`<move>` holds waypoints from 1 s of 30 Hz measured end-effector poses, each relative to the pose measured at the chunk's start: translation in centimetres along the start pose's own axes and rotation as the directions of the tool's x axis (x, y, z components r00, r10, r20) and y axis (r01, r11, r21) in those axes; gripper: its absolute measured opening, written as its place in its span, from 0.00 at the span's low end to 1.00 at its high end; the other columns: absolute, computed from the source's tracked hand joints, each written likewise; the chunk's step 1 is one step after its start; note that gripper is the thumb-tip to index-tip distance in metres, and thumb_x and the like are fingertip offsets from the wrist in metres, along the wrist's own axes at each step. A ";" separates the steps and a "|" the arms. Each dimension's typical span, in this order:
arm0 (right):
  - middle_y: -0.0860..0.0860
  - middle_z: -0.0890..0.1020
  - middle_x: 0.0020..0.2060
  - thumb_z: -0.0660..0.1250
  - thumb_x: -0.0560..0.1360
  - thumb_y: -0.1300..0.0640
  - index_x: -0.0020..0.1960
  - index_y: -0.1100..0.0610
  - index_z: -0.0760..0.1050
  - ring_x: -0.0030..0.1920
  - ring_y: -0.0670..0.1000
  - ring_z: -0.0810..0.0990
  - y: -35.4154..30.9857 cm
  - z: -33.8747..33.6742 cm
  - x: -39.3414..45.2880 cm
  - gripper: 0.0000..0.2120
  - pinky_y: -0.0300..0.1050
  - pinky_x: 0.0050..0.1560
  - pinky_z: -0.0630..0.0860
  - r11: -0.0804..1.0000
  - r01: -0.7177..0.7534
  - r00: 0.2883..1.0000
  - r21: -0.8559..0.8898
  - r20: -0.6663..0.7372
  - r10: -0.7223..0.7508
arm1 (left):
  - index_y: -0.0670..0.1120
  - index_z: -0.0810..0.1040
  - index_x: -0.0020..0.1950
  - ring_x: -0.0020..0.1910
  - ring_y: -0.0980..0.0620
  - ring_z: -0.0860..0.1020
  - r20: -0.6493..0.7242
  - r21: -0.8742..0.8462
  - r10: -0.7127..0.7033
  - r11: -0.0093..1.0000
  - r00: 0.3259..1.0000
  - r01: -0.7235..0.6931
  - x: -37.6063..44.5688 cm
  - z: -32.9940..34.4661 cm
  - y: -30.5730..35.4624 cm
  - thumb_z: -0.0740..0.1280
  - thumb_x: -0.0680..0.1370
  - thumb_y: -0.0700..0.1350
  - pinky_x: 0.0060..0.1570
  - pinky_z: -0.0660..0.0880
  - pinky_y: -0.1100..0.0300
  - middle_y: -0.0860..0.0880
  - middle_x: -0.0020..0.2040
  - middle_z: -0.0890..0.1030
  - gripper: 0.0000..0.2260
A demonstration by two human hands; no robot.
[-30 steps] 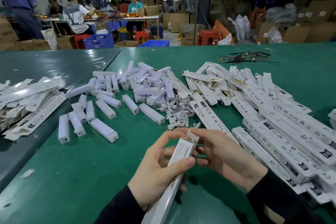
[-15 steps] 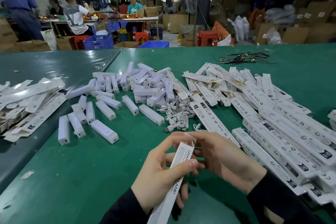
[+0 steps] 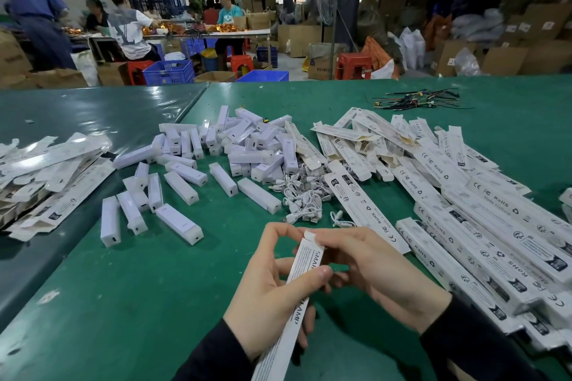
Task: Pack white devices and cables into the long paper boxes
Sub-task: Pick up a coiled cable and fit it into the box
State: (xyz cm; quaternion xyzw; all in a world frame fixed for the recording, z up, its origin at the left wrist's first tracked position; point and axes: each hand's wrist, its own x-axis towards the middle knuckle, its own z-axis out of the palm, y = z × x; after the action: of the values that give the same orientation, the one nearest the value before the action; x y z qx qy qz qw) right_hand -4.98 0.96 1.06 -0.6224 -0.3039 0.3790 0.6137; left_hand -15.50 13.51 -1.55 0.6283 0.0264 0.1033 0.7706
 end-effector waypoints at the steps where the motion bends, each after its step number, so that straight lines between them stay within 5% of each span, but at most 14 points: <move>1: 0.46 0.83 0.35 0.62 0.79 0.53 0.53 0.44 0.85 0.32 0.43 0.76 0.0 0.0 0.0 0.12 0.33 0.33 0.70 1.000 0.004 1.000 -0.008 -0.010 -0.004 | 0.52 0.66 0.50 0.18 0.47 0.72 -0.004 0.003 -0.005 1.000 1.000 0.005 0.0 -0.1 -0.1 0.75 0.68 0.48 0.18 0.72 0.60 0.37 0.38 0.80 0.20; 4: 0.43 0.84 0.35 0.61 0.80 0.57 0.51 0.44 0.85 0.32 0.37 0.79 0.0 0.0 0.1 0.15 0.27 0.33 0.70 0.999 0.018 0.999 -0.034 -0.035 -0.019 | 0.53 0.66 0.51 0.18 0.47 0.71 -0.016 0.015 -0.017 1.000 1.000 0.017 0.1 -0.2 -0.3 0.76 0.67 0.48 0.19 0.72 0.60 0.35 0.39 0.80 0.21; 13: 0.50 0.84 0.35 0.61 0.80 0.55 0.54 0.45 0.84 0.30 0.47 0.77 0.0 -0.4 0.1 0.13 0.36 0.32 0.69 0.993 0.002 0.999 -0.120 -0.042 -0.007 | 0.53 0.66 0.51 0.19 0.48 0.71 0.001 0.029 -0.050 0.998 0.999 0.050 0.0 -0.5 -0.9 0.77 0.66 0.50 0.20 0.72 0.60 0.34 0.41 0.81 0.22; 20: 0.57 0.78 0.32 0.57 0.81 0.55 0.60 0.48 0.82 0.30 0.45 0.75 0.9 0.1 -0.1 0.16 0.29 0.35 0.69 0.920 0.273 0.957 -0.282 -0.015 -0.288 | 0.52 0.64 0.51 0.18 0.48 0.70 0.008 -0.021 -0.094 0.995 0.996 0.094 0.2 -0.5 -0.1 0.74 0.70 0.46 0.18 0.70 0.62 0.36 0.40 0.81 0.20; 24: 0.44 0.78 0.39 0.57 0.81 0.54 0.60 0.49 0.82 0.37 0.46 0.79 1.2 0.1 0.0 0.16 0.33 0.42 0.72 0.834 0.382 0.908 -0.399 -0.006 -0.419 | 0.48 0.61 0.56 0.17 0.48 0.70 0.023 -0.047 -0.107 0.993 0.994 0.108 0.0 -0.4 0.5 0.72 0.71 0.44 0.18 0.70 0.63 0.37 0.40 0.81 0.22; 30: 0.45 0.75 0.54 0.56 0.80 0.47 0.65 0.39 0.77 0.57 0.46 0.76 1.6 0.2 0.1 0.17 0.33 0.54 0.71 0.778 0.377 0.901 -0.502 0.004 -0.433 | 0.52 0.63 0.61 0.17 0.48 0.71 -0.015 -0.047 -0.083 0.995 0.996 0.082 0.0 -0.1 0.9 0.72 0.75 0.46 0.18 0.70 0.63 0.39 0.36 0.81 0.21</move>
State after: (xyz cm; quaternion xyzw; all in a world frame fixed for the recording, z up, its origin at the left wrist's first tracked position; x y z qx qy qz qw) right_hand -5.19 1.06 -0.51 -0.6975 -0.4820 0.1128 0.5181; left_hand -15.60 13.77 -0.69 0.6078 0.0564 0.0770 0.7884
